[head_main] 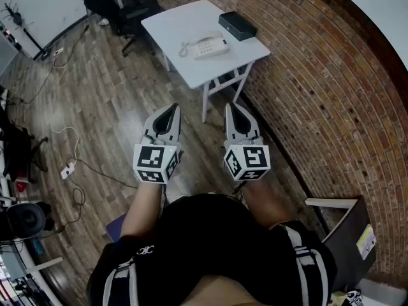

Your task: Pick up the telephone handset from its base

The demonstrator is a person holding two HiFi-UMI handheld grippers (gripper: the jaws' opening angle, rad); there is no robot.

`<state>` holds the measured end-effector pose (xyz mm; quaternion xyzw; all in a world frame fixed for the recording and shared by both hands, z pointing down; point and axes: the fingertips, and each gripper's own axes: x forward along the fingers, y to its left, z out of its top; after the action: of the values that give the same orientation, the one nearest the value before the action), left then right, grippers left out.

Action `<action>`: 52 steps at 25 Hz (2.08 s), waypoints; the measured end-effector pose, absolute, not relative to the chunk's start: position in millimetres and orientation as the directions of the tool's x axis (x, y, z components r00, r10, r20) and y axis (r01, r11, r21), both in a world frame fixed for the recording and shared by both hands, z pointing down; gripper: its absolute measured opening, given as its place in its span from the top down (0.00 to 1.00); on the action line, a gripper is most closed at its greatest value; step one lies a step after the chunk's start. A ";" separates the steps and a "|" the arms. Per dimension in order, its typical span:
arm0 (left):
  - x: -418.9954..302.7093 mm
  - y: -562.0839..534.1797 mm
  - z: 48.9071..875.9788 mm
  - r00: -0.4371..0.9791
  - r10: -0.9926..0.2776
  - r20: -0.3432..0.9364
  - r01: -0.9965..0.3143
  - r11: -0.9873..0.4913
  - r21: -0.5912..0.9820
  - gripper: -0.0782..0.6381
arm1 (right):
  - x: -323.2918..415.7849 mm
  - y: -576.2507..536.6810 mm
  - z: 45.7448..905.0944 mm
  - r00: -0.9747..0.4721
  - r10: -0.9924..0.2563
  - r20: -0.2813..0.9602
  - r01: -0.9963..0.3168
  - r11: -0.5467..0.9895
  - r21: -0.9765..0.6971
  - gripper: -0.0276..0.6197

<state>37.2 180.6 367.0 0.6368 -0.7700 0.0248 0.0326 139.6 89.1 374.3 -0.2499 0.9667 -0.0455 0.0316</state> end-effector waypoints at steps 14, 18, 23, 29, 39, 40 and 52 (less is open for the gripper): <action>7.4 210.7 371.9 -0.209 -0.974 0.093 -0.977 0.212 0.029 0.89 | 118.8 120.8 368.6 -0.869 -0.492 -0.049 -0.480 0.864 -0.148 0.96; -5.0 228.6 370.3 -0.198 -0.977 0.078 -0.979 0.201 0.033 0.89 | 105.6 141.5 362.9 -0.871 -0.488 -0.051 -0.478 0.867 -0.138 0.96; -20.0 257.3 370.8 -0.191 -0.980 0.062 -0.980 0.193 0.036 0.89 | 93.0 164.1 356.6 -0.858 -0.509 -0.070 -0.497 0.857 -0.135 0.96; -31.8 270.2 378.6 -0.218 -0.975 0.054 -0.973 0.221 0.066 0.89 | 80.1 170.0 356.4 -0.869 -0.489 -0.078 -0.481 0.871 -0.102 0.96; -60.7 234.0 393.4 -0.276 -0.959 0.061 -0.959 0.279 0.041 0.89 | 43.1 117.1 371.6 -0.890 -0.449 -0.077 -0.440 0.891 -0.109 0.96; -63.7 226.2 395.0 -0.278 -0.958 0.066 -0.959 0.281 0.035 0.89 | 40.2 108.0 372.4 -0.890 -0.449 -0.078 -0.440 0.891 -0.114 0.96; -115.5 141.2 408.9 -0.279 -0.956 0.089 -0.959 0.281 0.019 0.89 | 3.5 19.9 393.2 -0.873 -0.484 -0.066 -0.469 0.868 -0.162 0.96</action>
<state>-115.5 141.2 408.9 0.5991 -0.7994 0.0190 0.0413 3.5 19.9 393.2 -0.2468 0.9651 -0.0706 0.0524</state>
